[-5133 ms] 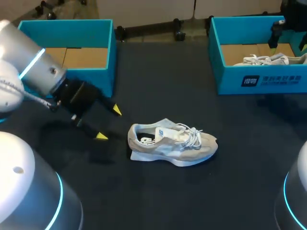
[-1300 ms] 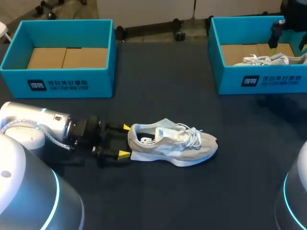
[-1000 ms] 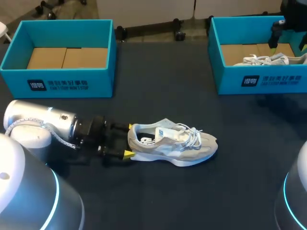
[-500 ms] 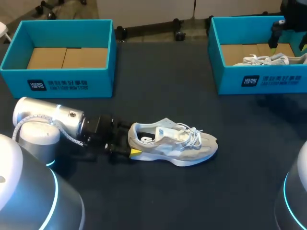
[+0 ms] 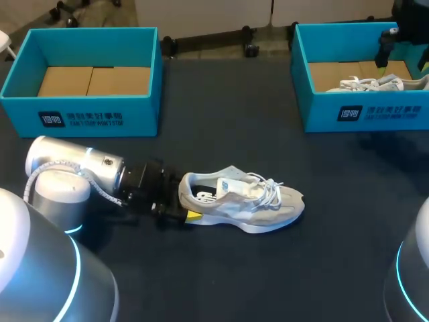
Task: Take the shoe out of the shoebox, open the shoe tongue, remove and reinsert the insole, then place the shoe into the shoebox
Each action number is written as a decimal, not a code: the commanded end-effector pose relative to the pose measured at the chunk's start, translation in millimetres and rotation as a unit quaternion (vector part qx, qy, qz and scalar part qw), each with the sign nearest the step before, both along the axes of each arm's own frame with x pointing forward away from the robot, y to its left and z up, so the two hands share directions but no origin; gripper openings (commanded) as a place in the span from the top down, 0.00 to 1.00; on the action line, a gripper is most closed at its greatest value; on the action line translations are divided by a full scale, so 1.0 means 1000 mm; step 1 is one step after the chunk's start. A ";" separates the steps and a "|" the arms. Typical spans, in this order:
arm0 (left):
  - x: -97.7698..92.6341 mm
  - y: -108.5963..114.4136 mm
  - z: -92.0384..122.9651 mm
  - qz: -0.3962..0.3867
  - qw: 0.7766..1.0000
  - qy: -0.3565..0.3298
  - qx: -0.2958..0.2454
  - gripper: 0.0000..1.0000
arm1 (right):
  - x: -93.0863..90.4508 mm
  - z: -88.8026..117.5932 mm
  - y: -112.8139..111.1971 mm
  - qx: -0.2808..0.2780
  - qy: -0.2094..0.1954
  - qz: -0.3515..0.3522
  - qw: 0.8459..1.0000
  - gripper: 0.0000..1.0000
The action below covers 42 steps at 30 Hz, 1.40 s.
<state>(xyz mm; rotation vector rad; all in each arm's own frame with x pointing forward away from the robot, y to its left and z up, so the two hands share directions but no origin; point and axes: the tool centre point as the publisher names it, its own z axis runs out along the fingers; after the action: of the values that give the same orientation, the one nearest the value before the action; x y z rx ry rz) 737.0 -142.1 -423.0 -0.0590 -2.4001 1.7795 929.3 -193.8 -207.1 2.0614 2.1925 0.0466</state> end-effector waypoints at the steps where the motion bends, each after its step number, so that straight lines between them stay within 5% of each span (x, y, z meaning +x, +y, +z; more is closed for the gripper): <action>1: 0.002 -0.002 -0.002 0.006 1.000 -0.001 -0.002 0.37 | 0.000 0.000 0.000 0.000 0.000 0.000 1.000 0.00; 5: 0.003 -0.002 -0.001 0.008 1.000 -0.001 -0.004 1.00 | 0.000 0.000 0.000 0.000 0.000 0.000 1.000 0.00; 29: 0.002 0.000 0.000 0.009 1.000 0.001 -0.004 1.00 | 0.000 0.000 0.000 0.000 0.000 0.000 1.000 0.00; 42: 0.002 0.000 0.000 0.009 1.000 0.001 -0.004 1.00 | 0.008 0.005 0.077 0.004 -0.016 -0.060 0.998 0.00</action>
<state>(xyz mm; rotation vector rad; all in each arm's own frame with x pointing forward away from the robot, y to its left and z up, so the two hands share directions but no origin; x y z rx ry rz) 738.5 -142.7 -422.1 -0.0384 -2.3972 1.7952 939.5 -135.2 -201.1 2.1848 2.0742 0.0932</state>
